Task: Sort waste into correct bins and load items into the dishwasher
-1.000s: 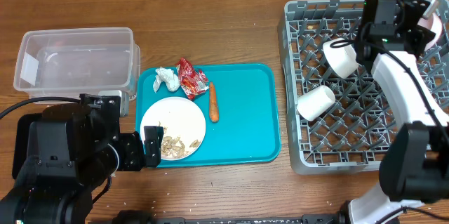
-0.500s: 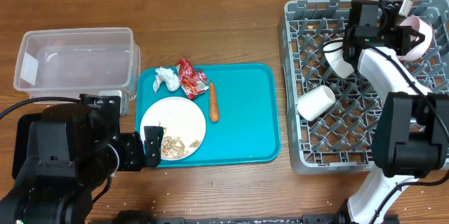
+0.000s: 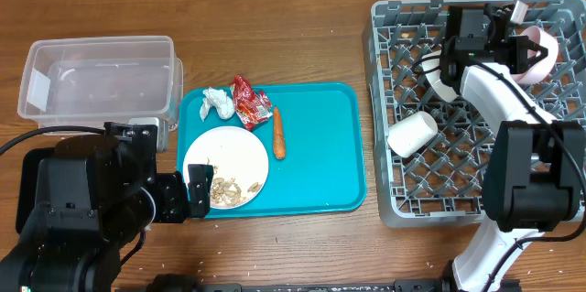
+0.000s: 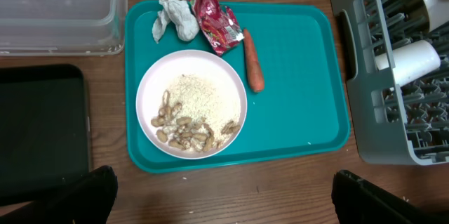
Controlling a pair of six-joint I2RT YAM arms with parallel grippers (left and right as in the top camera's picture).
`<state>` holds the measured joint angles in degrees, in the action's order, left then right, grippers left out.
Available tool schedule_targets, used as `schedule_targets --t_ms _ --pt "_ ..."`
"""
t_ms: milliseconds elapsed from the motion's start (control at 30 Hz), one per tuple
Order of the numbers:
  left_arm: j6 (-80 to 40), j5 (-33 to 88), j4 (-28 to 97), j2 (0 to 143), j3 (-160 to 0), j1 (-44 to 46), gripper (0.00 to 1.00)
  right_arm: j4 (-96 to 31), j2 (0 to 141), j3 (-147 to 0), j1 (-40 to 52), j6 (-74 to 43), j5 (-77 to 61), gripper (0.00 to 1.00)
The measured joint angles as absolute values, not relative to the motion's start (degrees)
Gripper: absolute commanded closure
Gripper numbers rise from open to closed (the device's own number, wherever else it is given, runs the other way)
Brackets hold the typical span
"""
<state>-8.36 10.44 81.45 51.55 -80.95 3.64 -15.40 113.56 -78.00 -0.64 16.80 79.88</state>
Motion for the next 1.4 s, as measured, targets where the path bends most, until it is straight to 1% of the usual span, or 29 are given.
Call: schedule_targets --t_ms 67,100,133,200,267,300,333,433,567,633,867,933,1000,1067,1200,1300,1333,1400 --pt "-8.4 10.4 81.5 51.5 -80.9 3.7 0.0 -16.3 113.6 -78.0 -0.3 16.8 79.7 0.94" --pt "-8.4 10.4 81.5 51.5 -80.9 3.7 0.0 -16.5 113.6 -78.0 -0.2 16.9 79.6 0.92" --pt "-8.4 10.4 81.4 51.5 -80.9 3.7 0.0 -16.7 113.6 -78.0 -0.1 17.0 79.4 0.86" --pt "-8.4 10.4 81.5 51.5 -80.9 3.6 0.0 -17.5 113.6 -78.0 0.2 16.7 78.1 0.71" --pt "-8.4 10.4 81.5 51.5 -80.9 3.7 0.0 -19.2 113.6 -77.9 0.7 16.7 76.3 0.5" --pt "-8.4 10.4 81.5 51.5 -80.9 3.6 0.0 -20.0 113.6 -77.7 1.1 16.7 75.2 0.43" --pt "-8.4 10.4 81.4 51.5 -80.9 3.7 0.0 -20.3 113.6 -77.6 1.5 16.7 74.4 0.4" --pt "-8.4 10.4 81.5 51.5 -80.9 3.6 0.0 -20.5 113.6 -77.2 3.6 16.9 72.5 0.39" --pt "-8.4 10.4 81.5 51.5 -80.9 3.6 0.0 -20.4 113.2 -77.2 7.7 16.6 69.9 0.28" --pt "-8.4 10.4 81.5 51.5 -80.9 3.6 0.0 -20.5 112.0 -77.1 10.1 16.6 68.2 0.24" --pt "-8.4 10.4 81.4 51.5 -80.9 3.7 0.0 -22.6 102.0 -76.9 17.9 16.4 65.8 0.18" --pt "-8.4 10.4 81.5 51.5 -80.9 3.7 0.0 -23.2 98.9 -76.9 20.2 16.1 65.4 0.13" --pt "-8.4 10.4 81.4 51.5 -80.9 3.6 0.0 -23.8 96.4 -76.9 22.2 15.2 64.8 0.12" --pt "-8.4 10.4 81.4 51.5 -80.9 3.7 0.0 -26.8 94.5 -76.9 23.9 13.8 63.6 0.12" --pt "-8.4 10.4 81.4 51.5 -80.9 3.6 0.0 -37.9 92.3 -77.0 25.5 7.0 56.2 0.14" --pt "-8.4 10.4 81.4 51.5 -80.9 3.7 0.0 -43.4 92.0 -76.9 25.4 0.4 48.0 0.17" --pt "-8.4 10.4 81.5 51.5 -80.9 3.7 0.0 -43.8 92.0 -76.9 24.9 -1.7 45.1 0.22" --pt "-8.4 10.4 81.5 51.5 -80.9 3.6 0.0 -43.8 92.0 -76.9 23.1 -4.8 39.8 0.4"
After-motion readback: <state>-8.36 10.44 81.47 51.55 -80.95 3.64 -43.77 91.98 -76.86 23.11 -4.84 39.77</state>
